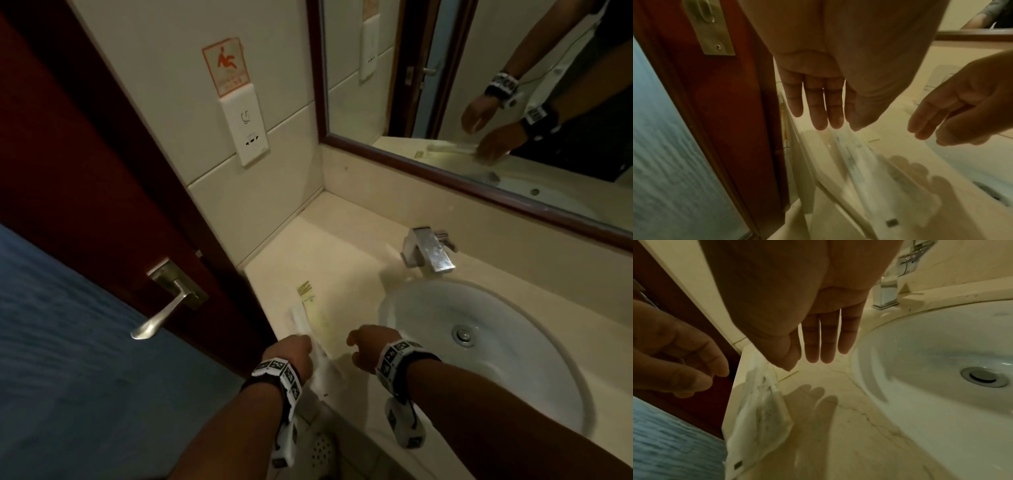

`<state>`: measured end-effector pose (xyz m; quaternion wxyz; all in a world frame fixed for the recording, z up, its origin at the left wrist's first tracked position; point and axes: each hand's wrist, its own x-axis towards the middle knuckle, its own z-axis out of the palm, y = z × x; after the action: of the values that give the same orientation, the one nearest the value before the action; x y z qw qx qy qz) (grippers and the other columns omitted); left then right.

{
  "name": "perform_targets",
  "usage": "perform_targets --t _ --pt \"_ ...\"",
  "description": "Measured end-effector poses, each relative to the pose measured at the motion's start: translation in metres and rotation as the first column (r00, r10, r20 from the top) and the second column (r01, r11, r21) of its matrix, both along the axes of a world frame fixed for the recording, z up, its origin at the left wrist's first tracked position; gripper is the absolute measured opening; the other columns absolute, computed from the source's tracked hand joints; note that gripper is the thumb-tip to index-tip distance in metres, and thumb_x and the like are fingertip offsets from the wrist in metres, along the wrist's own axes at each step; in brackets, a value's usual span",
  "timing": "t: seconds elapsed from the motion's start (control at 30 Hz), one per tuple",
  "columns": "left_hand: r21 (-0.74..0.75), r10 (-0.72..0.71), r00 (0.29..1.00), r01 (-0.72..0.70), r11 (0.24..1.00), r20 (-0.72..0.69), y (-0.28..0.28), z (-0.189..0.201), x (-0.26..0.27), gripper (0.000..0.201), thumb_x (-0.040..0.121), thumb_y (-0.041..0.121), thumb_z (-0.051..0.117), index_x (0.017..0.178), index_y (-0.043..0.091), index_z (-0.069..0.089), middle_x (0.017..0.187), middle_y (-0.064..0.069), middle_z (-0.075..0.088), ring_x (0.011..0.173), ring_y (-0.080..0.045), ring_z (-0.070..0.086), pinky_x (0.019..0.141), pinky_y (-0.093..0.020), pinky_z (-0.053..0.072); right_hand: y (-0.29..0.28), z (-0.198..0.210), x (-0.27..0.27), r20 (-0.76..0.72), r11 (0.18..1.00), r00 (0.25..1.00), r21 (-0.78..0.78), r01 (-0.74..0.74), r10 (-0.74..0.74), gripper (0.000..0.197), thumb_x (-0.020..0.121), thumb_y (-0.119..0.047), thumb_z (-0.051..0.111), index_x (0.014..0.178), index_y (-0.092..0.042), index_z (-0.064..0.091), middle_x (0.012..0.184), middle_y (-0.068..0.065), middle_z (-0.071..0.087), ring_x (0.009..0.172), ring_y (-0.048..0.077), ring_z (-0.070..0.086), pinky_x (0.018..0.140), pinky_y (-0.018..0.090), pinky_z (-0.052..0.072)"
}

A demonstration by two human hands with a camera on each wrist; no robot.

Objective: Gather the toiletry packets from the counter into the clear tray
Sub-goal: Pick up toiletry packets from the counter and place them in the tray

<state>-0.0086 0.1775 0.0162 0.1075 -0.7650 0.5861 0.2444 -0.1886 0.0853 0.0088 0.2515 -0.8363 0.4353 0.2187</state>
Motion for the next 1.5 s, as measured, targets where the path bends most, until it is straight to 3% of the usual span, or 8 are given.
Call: perform_targets --t 0.33,0.47,0.57,0.77,0.97,1.17,1.3,1.5 --pt "0.023 0.011 0.995 -0.009 1.0 -0.104 -0.021 -0.024 0.029 0.056 0.094 0.037 0.048 0.147 0.035 0.032 0.144 0.003 0.048 0.128 -0.02 0.052 0.106 -0.035 0.043 -0.021 -0.029 0.064 -0.014 0.996 0.996 -0.024 0.089 -0.089 0.051 0.091 -0.042 0.055 0.136 -0.021 0.047 0.129 0.005 0.057 0.112 0.028 0.061 0.09 0.04 0.053" --pt "0.052 -0.042 0.987 0.05 0.997 -0.153 -0.027 -0.035 0.035 0.046 0.095 0.039 0.043 0.14 0.039 0.034 0.132 -0.003 0.059 0.116 -0.026 0.06 0.095 -0.035 0.051 -0.027 -0.044 0.079 0.0 0.987 0.988 -0.053 0.153 -0.153 0.046 0.091 -0.046 0.055 0.127 -0.019 0.048 0.124 0.008 0.054 0.107 0.031 0.061 0.085 0.04 0.049" --pt "0.077 -0.045 0.984 0.059 0.995 -0.171 -0.033 -0.04 0.042 0.043 0.096 0.037 0.045 0.139 0.036 0.039 0.128 -0.007 0.061 0.114 -0.027 0.061 0.091 -0.033 0.051 -0.031 -0.052 0.086 -0.022 0.98 0.981 -0.068 0.189 -0.191 0.049 0.09 -0.05 0.057 0.126 -0.019 0.046 0.123 0.009 0.054 0.108 0.031 0.061 0.084 0.041 0.047" --pt "0.071 -0.103 0.983 0.115 0.991 -0.155 -0.048 -0.043 0.048 0.045 0.098 0.033 0.048 0.142 0.029 0.046 0.137 -0.004 0.058 0.124 -0.024 0.055 0.1 -0.032 0.045 -0.037 -0.058 0.09 -0.051 0.968 0.967 -0.036 0.249 -0.25 0.04 0.091 -0.043 0.059 0.12 -0.018 0.05 0.117 0.007 0.062 0.104 0.029 0.064 0.077 0.036 0.046" --pt "0.124 -0.135 0.978 0.156 0.98 -0.162 -0.06 -0.042 0.047 0.049 0.098 0.034 0.048 0.146 0.024 0.043 0.147 -0.004 0.049 0.131 -0.023 0.048 0.105 -0.032 0.04 -0.044 -0.049 0.082 -0.075 0.962 0.962 0.051 0.268 -0.264 0.018 0.091 -0.034 0.059 0.095 -0.016 0.06 0.086 0.003 0.06 0.085 0.028 0.065 0.07 0.033 0.049" --pt "0.15 -0.172 0.976 0.191 0.97 -0.131 -0.07 -0.038 0.042 0.048 0.1 0.033 0.049 0.146 0.022 0.044 0.15 -0.002 0.045 0.135 -0.022 0.044 0.11 -0.032 0.036 -0.048 -0.038 0.049 -0.081 0.972 0.971 0.043 0.231 -0.227 0.01 0.09 -0.028 0.055 0.095 -0.02 0.055 0.105 0.006 0.063 0.093 0.028 0.063 0.079 0.036 0.053" --pt "0.158 -0.172 0.98 0.186 0.97 -0.098 -0.076 -0.036 0.034 0.041 0.098 0.031 0.051 0.138 0.022 0.052 0.142 -0.003 0.052 0.127 -0.023 0.051 0.103 -0.032 0.043 -0.047 -0.029 0.026 -0.087 0.984 0.981 0.012 0.177 -0.176 0.016 0.09 -0.022 0.054 0.102 -0.015 0.062 0.108 0.007 0.065 0.097 0.027 0.064 0.077 0.033 0.051" --pt "0.215 -0.274 0.962 0.265 0.94 0.011 -0.079 -0.035 0.016 0.031 0.096 0.027 0.051 0.122 0.014 0.061 0.125 -0.008 0.062 0.11 -0.027 0.062 0.091 -0.034 0.051 -0.037 -0.013 -0.015 -0.057 0.984 0.983 -0.009 0.176 -0.177 0.002 0.089 -0.02 0.054 0.09 -0.019 0.053 0.104 0.008 0.065 0.093 0.029 0.063 0.078 0.037 0.053"
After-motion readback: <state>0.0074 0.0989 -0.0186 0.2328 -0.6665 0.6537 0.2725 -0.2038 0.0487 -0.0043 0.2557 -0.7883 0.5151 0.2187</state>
